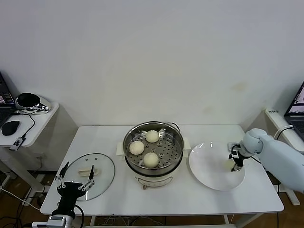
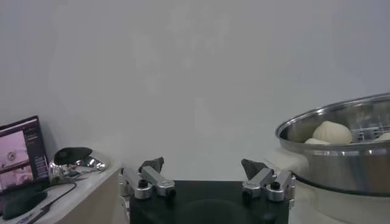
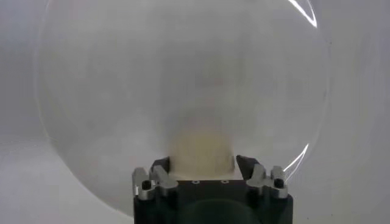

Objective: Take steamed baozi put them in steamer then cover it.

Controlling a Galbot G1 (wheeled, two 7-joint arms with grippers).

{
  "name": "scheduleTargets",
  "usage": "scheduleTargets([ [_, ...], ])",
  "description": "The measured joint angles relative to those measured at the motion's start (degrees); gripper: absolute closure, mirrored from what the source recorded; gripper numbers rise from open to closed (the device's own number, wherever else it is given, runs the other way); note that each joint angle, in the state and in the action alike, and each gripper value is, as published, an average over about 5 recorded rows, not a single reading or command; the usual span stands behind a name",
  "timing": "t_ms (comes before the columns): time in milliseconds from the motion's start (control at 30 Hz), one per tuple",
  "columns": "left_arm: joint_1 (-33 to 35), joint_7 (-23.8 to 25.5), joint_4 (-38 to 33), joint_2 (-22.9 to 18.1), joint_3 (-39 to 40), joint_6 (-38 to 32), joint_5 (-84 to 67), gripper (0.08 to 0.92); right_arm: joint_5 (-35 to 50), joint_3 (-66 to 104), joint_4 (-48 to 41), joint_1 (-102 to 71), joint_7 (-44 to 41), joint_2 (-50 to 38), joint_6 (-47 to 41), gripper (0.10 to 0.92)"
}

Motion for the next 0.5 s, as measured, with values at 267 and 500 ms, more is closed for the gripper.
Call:
scheduleTargets([
  [267,-0.47,-0.04,-0.09,0.58,0.05,-0.01,-0.21,0.177,4.30,-5.08,5.25,5.75,-1.28,-4.17,-1.45,0.414],
  [500,-1.25,-0.02,-0.11,0.65,0.58,0.07,-0.38,0.177,12.61,-15.15,13.32,18.18,-0.96,-7.54,-4.00,0.409],
])
